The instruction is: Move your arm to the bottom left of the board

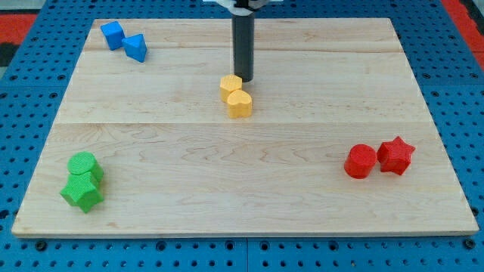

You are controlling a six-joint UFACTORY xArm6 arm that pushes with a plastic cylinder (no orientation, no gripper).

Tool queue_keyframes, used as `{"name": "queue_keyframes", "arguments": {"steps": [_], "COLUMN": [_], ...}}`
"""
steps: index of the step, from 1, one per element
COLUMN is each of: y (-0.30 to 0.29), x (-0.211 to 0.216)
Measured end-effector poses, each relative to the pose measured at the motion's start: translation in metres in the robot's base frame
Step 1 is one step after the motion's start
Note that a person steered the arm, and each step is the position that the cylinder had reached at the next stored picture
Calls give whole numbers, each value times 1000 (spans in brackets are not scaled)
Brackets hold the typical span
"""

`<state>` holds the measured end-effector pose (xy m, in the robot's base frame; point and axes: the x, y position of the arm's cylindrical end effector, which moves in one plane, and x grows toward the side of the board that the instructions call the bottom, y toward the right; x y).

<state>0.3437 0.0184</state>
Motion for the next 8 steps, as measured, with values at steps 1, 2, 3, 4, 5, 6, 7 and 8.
{"name": "queue_keyframes", "arguments": {"steps": [1,2,3,4,5,6,7,8], "y": [60,55,41,17,-21,-87,-156,-229], "x": [16,60,112,170,217,248,262,264]}}
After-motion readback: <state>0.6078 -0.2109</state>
